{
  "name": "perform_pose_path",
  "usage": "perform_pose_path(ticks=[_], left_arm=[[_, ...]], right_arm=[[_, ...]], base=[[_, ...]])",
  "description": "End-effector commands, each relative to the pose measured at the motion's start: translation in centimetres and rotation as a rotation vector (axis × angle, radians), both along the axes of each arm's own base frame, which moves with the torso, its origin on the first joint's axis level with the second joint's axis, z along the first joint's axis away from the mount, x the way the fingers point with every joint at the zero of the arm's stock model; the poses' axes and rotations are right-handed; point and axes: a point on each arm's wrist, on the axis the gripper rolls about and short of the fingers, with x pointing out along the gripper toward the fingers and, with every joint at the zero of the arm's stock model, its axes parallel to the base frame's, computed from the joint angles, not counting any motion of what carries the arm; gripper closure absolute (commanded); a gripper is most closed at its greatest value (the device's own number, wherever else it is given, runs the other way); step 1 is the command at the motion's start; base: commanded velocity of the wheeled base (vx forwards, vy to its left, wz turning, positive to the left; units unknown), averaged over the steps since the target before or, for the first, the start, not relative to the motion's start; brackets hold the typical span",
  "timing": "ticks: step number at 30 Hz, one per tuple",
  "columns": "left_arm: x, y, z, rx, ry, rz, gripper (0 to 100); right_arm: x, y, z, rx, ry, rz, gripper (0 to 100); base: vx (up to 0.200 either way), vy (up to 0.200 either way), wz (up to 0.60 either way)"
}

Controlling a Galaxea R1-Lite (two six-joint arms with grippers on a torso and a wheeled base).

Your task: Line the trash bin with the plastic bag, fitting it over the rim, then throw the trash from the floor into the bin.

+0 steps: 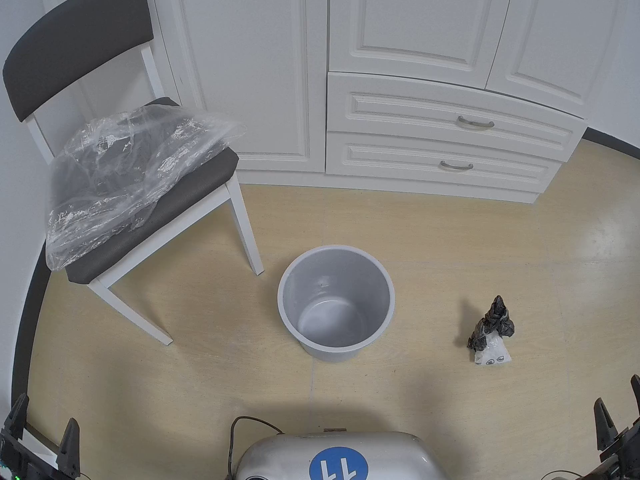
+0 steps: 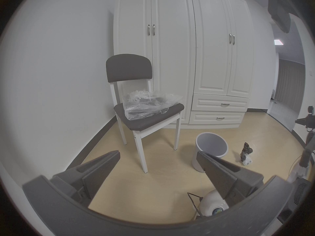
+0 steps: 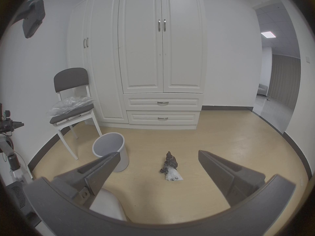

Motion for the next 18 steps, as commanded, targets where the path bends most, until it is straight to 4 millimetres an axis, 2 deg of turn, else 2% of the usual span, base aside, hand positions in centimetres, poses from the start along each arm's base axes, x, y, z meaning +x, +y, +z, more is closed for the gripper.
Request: perform_pose_path(ticks=[1, 18], left_arm=[[0.03, 0.00, -0.51, 0.000, 0.004, 0.000, 0], [0.02, 0.00, -0.52, -0.003, 0.002, 0.000, 0]], right_arm=[[0.01, 0.00, -0.52, 0.000, 0.001, 0.000, 0], [0.01, 0.00, -0.51, 0.008, -0.001, -0.001, 0]], base=[[0.000, 0.000, 0.00], [0.000, 0.000, 0.00]])
